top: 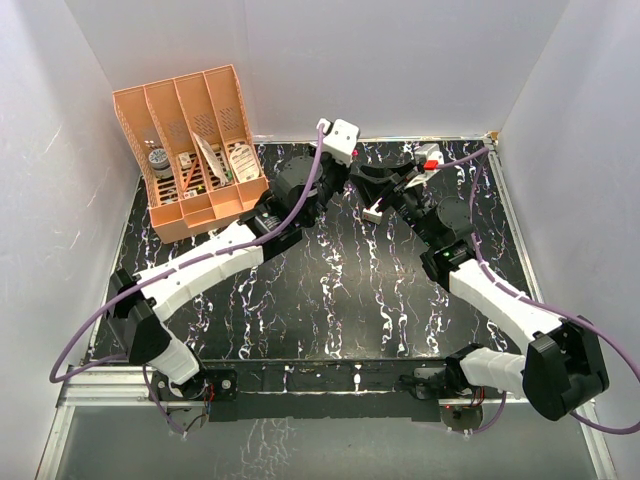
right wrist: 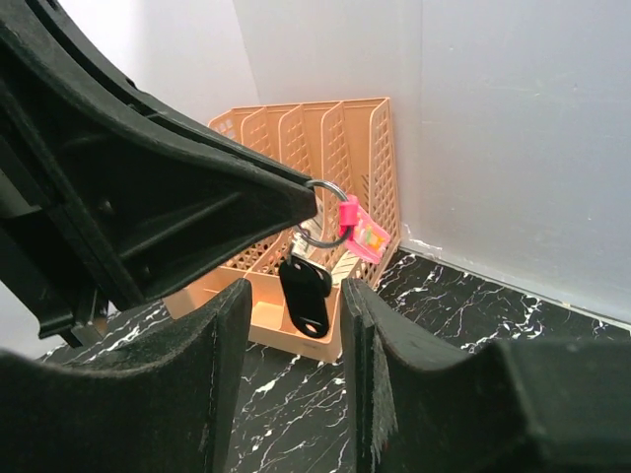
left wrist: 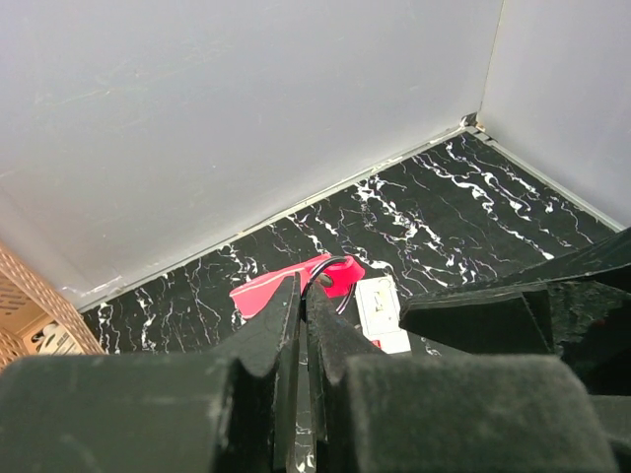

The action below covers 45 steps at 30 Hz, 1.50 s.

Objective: Put the keys on the keyring

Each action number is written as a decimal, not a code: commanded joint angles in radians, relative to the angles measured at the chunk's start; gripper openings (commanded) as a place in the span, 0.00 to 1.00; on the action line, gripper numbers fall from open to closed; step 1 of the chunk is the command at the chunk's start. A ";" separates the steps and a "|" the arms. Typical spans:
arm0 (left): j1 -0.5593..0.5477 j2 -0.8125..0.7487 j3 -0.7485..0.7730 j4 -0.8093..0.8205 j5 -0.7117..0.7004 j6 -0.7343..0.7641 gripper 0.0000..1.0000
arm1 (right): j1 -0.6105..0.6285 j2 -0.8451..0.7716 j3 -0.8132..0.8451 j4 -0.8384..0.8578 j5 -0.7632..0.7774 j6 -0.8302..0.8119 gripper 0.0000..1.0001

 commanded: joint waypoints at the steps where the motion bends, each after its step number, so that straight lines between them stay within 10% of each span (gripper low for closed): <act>1: -0.013 -0.004 -0.001 0.066 -0.026 0.021 0.00 | -0.004 0.006 0.013 0.068 -0.022 0.002 0.38; 45: -0.071 0.021 0.076 -0.047 -0.056 0.052 0.00 | 0.000 -0.015 -0.007 0.055 0.139 -0.017 0.02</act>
